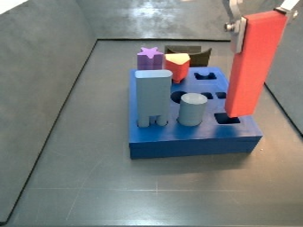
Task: Pick up the rectangle object. Move up. Place the rectangle object on the fixture. Regrasp the rectangle object. Move to above the board. Insert the rectangle object.
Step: Insert the rectangle object.
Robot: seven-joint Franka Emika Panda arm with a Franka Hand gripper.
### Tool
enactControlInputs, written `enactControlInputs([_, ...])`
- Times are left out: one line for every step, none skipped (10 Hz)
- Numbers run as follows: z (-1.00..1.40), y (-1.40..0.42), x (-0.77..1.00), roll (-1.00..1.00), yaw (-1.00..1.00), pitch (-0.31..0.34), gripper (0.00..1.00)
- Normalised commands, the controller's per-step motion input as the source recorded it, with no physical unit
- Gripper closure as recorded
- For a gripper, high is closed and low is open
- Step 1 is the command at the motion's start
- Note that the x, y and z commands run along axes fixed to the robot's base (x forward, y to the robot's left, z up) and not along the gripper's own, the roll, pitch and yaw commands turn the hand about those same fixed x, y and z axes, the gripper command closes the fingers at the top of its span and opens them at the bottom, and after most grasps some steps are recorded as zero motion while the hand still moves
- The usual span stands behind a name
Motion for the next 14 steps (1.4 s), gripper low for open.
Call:
enactControlInputs([-0.22, 0.00, 0.00, 0.26, 0.26, -0.081, 1.00])
enactControlInputs([-0.28, 0.00, 0.00, 0.23, 0.24, -0.091, 1.00])
enactControlInputs([-0.29, 0.00, 0.02, 0.18, 0.24, -0.090, 1.00])
enactControlInputs([-0.61, -0.07, 0.00, 0.16, 0.04, -0.217, 1.00])
enactControlInputs([-0.74, -0.05, 0.00, 0.07, 0.03, -0.254, 1.00])
enactControlInputs([-0.82, -0.12, 0.00, 0.09, 0.00, -0.216, 1.00])
enactControlInputs([-0.89, -0.11, 0.00, 0.11, 0.00, -0.156, 1.00])
enactControlInputs([-0.91, -0.14, 0.00, 0.11, 0.00, -0.153, 1.00])
enactControlInputs([-0.89, -0.15, 0.00, 0.03, -0.60, -0.134, 1.00])
enactControlInputs([-0.73, -0.12, 0.12, 0.12, -0.83, -0.034, 1.00])
enactControlInputs([-0.66, -0.12, 0.20, 0.04, -0.83, -0.026, 1.00])
enactControlInputs([-0.66, -0.06, 0.04, 0.04, -0.97, -0.046, 1.00])
enactControlInputs([-0.49, 0.00, 0.02, 0.06, -0.77, -0.054, 1.00])
enactControlInputs([-0.46, 0.00, 0.00, 0.07, -0.31, 0.000, 1.00])
